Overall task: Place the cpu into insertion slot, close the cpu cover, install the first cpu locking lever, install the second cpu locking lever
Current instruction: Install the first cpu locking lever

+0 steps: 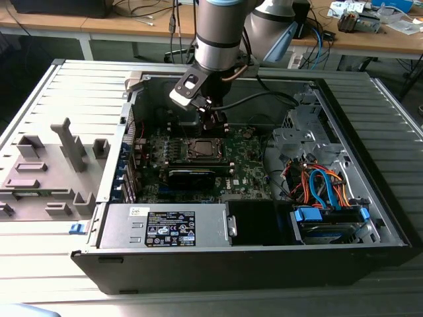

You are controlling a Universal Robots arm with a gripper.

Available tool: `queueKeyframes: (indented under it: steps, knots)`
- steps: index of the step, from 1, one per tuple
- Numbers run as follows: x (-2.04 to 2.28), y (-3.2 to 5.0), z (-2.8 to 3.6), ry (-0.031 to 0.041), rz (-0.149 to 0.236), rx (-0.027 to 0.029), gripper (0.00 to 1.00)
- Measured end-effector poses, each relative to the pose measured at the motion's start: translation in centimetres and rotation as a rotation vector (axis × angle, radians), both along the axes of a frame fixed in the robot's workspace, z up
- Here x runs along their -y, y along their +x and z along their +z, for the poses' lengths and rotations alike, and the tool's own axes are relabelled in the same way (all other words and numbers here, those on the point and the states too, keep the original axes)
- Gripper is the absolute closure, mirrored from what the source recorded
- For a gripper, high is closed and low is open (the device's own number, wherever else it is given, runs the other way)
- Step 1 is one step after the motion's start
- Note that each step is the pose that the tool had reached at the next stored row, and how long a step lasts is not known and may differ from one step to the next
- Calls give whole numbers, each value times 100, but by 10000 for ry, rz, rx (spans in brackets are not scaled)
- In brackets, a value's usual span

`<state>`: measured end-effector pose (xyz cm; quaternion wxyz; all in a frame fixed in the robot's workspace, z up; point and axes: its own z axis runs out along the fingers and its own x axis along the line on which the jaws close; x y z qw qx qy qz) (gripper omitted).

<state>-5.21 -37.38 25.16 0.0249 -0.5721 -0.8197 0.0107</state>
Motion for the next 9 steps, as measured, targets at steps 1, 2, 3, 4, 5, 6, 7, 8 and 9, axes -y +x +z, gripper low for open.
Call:
queueKeyframes:
  steps: [1, 2, 3, 4, 5, 6, 7, 8, 9]
  knots:
    - [1, 0, 0, 0, 28, -1, 89]
    - [2, 0, 0, 0, 41, -1, 89]
    - [2, 0, 0, 0, 53, -1, 89]
    - [3, 0, 0, 1, 73, -1, 89]
    - [3, 0, 0, 1, 88, -1, 89]
    - [3, 0, 0, 1, 108, -1, 89]
    - [4, 0, 0, 1, 121, -1, 89]
    - [5, 0, 0, 2, 141, -1, 89]
    - [5, 0, 0, 2, 158, -1, 89]
